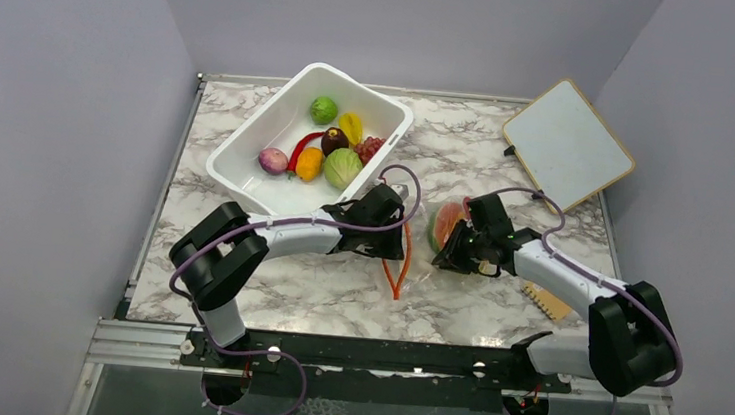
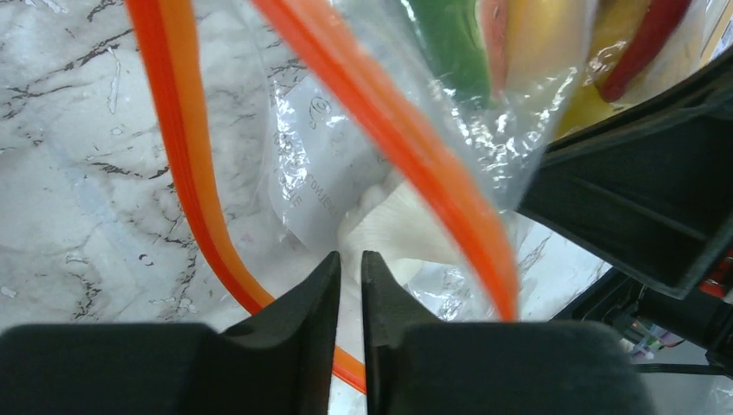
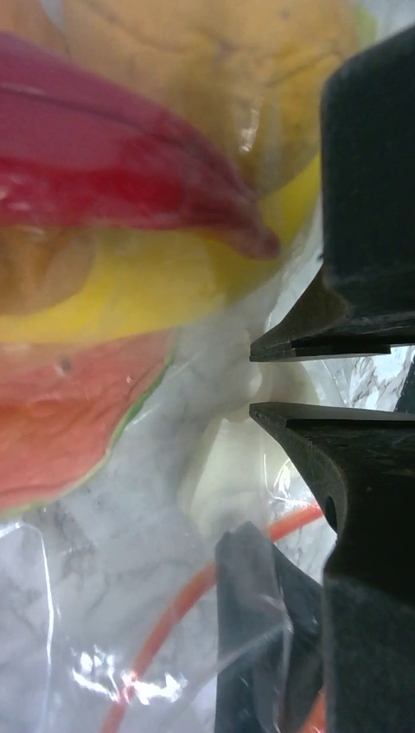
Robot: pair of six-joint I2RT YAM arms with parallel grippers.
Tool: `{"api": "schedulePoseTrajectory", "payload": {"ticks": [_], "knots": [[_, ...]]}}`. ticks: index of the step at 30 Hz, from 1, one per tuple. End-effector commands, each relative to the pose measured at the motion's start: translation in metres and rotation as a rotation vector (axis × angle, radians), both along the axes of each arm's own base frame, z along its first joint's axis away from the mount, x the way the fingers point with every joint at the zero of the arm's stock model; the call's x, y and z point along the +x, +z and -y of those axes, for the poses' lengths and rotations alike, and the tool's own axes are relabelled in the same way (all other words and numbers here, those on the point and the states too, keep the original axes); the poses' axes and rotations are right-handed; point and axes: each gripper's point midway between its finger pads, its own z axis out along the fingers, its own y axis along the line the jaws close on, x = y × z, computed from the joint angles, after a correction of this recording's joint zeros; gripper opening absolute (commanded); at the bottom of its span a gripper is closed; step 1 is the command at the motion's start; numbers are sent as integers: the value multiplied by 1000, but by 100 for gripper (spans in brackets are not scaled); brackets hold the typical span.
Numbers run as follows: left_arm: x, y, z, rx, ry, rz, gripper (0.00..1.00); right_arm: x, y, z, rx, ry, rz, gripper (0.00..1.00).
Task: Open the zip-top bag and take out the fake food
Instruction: Pick up the fake vegetable from the zipper food storage bag.
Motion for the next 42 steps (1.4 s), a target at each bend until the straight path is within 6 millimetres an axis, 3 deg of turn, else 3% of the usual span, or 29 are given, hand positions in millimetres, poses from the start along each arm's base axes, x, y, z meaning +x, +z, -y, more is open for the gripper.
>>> {"api": "schedulePoseTrajectory", "payload": {"ticks": [1, 4, 7, 13, 16, 26, 35, 42], "knots": [[-3, -2, 2, -9, -2, -10, 23, -3, -6, -11, 42, 57, -28, 24], [-3, -3, 2, -16, 13, -21, 33, -8, -13, -10, 44, 57, -50, 24], [-6, -16, -1, 9, 24, -49, 46, -11, -16, -9, 41, 53, -57, 24], [-10, -21, -5, 22, 28, -67, 57, -10, -10, -9, 40, 74, -37, 24], [-14, -24, -2, 4, 19, -92, 57, -10, -4, -14, 66, 102, -28, 24], [-22, -15, 11, -82, -27, -114, 40, -18, -15, -14, 76, 97, -72, 23], [-38, -35, 6, -64, -38, -202, 37, -21, -17, -18, 112, 81, -83, 23], [-29, -13, 20, -155, -34, -157, 13, -26, -19, -20, 134, 82, -98, 23]]}}
